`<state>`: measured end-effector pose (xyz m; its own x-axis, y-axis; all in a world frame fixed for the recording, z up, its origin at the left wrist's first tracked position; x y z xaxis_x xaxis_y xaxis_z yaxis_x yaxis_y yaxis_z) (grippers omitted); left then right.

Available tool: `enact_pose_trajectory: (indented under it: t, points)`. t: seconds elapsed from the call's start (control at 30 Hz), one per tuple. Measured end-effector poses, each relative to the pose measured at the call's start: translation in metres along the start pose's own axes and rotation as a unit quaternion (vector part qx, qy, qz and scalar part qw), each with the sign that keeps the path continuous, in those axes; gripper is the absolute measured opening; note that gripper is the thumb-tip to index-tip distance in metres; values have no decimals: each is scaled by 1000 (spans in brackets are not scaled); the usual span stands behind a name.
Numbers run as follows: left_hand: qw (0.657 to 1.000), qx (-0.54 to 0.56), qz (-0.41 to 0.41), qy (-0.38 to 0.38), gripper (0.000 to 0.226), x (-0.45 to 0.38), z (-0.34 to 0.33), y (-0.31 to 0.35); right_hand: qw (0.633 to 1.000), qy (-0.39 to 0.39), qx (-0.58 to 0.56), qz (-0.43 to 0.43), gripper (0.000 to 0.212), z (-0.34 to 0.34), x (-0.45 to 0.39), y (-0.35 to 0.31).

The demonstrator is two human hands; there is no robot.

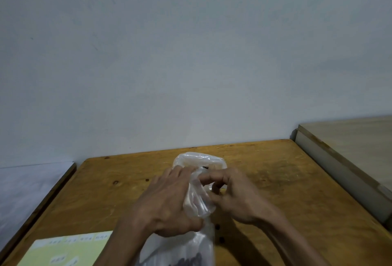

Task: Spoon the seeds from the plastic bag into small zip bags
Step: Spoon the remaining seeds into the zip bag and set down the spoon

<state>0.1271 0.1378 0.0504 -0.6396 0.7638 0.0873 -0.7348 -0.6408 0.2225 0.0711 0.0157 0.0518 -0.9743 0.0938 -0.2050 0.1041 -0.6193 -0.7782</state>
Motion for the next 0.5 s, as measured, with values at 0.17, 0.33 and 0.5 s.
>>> enact_pose_trajectory:
  t: [0.17, 0.33, 0.5]
  points:
    - [995, 76, 64, 16, 121, -7, 7, -42, 959, 142, 185, -162, 41, 35, 5, 42]
    - [983, 164, 76, -41, 129, -25, 3, -64, 951, 76, -11, -299, 51, 19, 13, 84]
    - [981, 168, 82, -60, 133, -46, -7, -62, 889, 204, -236, -337, 13, 4, 9, 108]
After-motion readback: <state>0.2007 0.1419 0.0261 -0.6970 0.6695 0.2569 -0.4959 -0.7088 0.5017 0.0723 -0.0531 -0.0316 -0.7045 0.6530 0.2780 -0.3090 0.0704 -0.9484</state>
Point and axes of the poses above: each hand's wrist, its own x-axis away from the middle knuckle, its own z-axis out of the back of the hand, y = z × x, the point moved 7 cm from there along -x, towards the middle knuckle, and after that the axes turned 1 degree about z, right-handed, at the moved point
